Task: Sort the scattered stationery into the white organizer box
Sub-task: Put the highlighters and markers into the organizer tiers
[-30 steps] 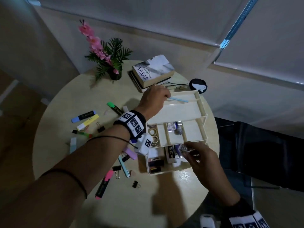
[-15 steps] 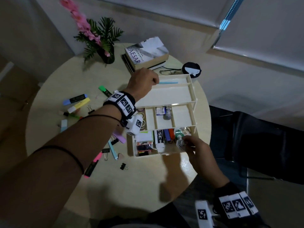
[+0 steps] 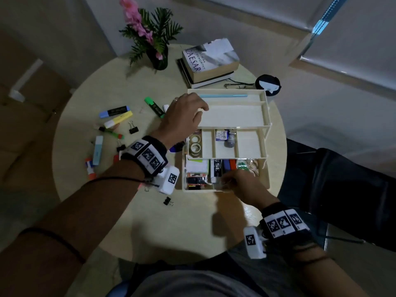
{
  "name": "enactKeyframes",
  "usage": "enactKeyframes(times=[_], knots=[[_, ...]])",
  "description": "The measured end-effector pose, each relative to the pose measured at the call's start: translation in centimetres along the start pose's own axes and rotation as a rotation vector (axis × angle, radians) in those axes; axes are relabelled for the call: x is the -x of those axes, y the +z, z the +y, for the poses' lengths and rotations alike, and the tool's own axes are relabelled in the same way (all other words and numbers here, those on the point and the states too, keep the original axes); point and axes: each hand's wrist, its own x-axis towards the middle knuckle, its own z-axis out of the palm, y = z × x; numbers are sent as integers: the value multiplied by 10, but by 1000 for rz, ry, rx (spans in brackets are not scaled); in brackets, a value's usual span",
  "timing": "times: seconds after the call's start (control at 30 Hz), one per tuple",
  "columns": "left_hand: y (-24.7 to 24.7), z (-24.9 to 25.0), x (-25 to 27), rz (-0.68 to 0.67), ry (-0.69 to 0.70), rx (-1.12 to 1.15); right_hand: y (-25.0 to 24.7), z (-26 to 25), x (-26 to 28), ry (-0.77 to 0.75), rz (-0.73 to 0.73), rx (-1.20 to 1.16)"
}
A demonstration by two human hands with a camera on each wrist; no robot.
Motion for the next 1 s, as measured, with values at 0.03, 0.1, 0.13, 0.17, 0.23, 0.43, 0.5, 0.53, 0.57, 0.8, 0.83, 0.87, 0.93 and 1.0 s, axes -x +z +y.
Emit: enactKeyframes(times=[0.03,0.1,0.13,0.17,0.23,0.43,0.5,0.53,0.57,0.8,0.83,0.87,0.93,1.0], knots=[[0,-4,9,4,1,10,0,-1,-2,-3,-17,10],[1,-14,25,13,8,34,0,-3,-6,-5,-44,32],[1,-17,31,18,16,52,0,-4,-7,-10,-50,43],[0,-20,37,21,25,67,2,-6,-8,-17,-56,55],[-4,-22,46,18,44,85,7,-9,-8,-18,-66,68],[-20,-30,68,-17,34,114,13,-14,-13,60,11,45],[-26,-36,74,-47,23,135,13,-14,-16,98,73,56],[-29,-38,78,-53,19,145,13,-14,-17,108,88,67],[-33,-41,82,-52,14,148,14,-13,-18,110,90,77],[-44,-67,146,-124,-47,141,5,-37,8,-66,321,137],[-46,-75,159,-154,-69,137,5,-52,13,-102,347,118],[-48,-84,171,-186,-103,129,6,-69,17,-143,344,96],[-53,-102,194,-267,-187,99,18,-99,17,-239,275,31],[-59,-120,214,-352,-272,66,36,-122,7,-309,194,6]])
